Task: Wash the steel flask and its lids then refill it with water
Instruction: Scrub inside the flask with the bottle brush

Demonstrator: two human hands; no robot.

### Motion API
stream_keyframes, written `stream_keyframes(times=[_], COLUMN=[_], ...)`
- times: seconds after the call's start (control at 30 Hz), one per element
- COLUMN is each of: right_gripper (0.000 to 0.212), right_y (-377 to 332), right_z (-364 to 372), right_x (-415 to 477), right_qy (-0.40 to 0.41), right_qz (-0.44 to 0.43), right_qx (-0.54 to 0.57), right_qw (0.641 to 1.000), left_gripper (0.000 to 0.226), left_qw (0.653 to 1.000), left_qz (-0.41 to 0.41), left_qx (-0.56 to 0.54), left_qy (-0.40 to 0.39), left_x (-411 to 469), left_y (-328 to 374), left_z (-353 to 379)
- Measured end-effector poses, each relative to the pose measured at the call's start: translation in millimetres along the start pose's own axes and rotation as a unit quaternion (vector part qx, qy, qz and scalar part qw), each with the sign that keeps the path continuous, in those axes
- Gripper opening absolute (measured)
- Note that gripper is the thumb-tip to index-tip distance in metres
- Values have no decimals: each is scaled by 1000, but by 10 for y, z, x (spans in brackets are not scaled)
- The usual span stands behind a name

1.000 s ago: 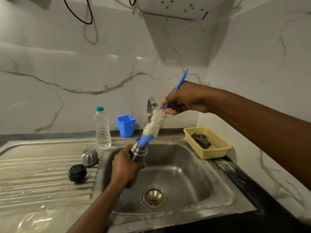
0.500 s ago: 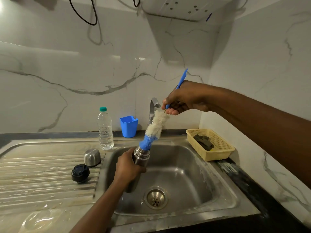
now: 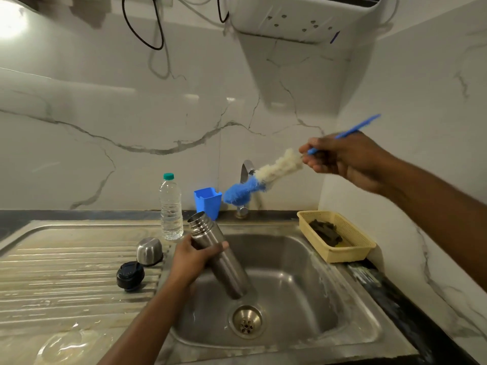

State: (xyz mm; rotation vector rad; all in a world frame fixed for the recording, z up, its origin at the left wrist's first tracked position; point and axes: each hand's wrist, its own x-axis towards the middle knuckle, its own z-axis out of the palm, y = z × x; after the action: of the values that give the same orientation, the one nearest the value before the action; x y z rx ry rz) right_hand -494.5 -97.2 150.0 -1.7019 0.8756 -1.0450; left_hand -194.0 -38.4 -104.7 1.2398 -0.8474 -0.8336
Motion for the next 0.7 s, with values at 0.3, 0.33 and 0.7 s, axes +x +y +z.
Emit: stream_keyframes(times=[0.3, 0.33, 0.7], right_gripper=[34, 34, 22], right_y=[1530, 1642, 2210], right_z=[341, 429, 788], right_x=[-211, -209, -191], right_qy=[28, 31, 25], right_qz=[1, 0, -52], right_qx=[302, 315, 249], right_qw=[953, 949, 967], left_gripper=[66, 66, 52], left_qw=[984, 983, 977], left_qz=[-27, -29, -62], left_qx=[-177, -180, -203], left_qy=[6, 2, -7], left_x=[-23, -11, 2], left_y=[150, 139, 91], left_z=[-19, -23, 14])
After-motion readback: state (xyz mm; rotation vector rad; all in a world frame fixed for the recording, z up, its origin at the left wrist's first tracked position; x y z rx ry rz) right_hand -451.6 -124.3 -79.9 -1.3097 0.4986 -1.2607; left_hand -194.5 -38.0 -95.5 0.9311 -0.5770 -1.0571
